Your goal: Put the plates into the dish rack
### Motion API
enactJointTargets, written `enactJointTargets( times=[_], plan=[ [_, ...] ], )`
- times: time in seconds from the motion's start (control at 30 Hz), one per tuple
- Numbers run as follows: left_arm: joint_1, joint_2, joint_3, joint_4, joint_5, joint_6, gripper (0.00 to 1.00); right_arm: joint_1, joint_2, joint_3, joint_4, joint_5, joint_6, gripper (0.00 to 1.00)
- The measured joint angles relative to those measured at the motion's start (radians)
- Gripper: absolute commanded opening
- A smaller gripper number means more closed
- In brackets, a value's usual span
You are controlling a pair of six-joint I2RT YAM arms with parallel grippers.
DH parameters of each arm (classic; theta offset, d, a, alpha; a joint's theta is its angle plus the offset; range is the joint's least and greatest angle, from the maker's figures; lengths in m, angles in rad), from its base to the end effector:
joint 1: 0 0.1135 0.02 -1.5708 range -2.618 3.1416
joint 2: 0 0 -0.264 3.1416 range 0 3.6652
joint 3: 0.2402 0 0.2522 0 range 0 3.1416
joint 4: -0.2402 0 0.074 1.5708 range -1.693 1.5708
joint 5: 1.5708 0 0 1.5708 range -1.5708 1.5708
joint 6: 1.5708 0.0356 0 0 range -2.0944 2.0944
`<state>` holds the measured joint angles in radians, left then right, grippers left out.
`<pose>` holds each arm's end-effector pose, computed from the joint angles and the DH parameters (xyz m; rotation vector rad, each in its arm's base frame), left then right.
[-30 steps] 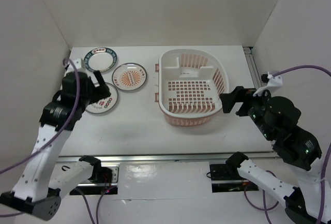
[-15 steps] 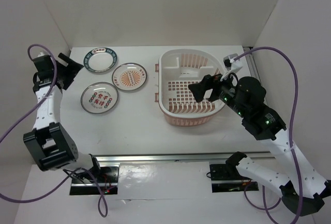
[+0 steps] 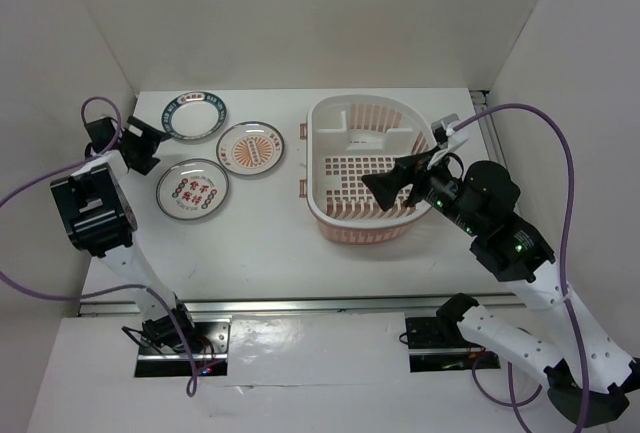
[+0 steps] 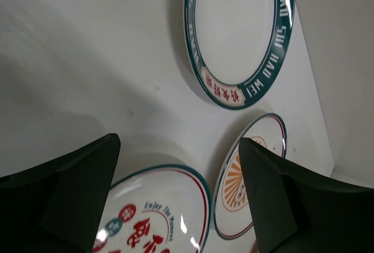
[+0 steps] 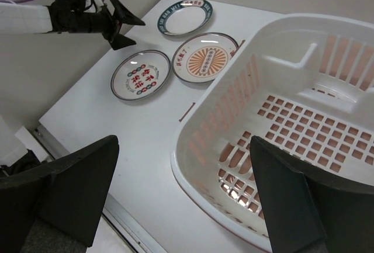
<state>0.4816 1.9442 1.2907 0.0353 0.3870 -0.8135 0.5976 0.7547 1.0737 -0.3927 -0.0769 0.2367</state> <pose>0.3912 0.1893 0.1960 -1.1447 1.8806 -0.6100 0.1230 0.0870 0.4201 -0.3627 1.6518 0.6955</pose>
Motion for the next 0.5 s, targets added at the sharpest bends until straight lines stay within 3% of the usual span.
enactJointTargets(
  times=[0.5],
  plan=[
    [-0.024, 0.345, 0.325, 0.097, 0.001, -0.01, 0.82, 0.0, 0.039, -0.048, 0.04, -0.026, -0.006, 1.0]
  ],
)
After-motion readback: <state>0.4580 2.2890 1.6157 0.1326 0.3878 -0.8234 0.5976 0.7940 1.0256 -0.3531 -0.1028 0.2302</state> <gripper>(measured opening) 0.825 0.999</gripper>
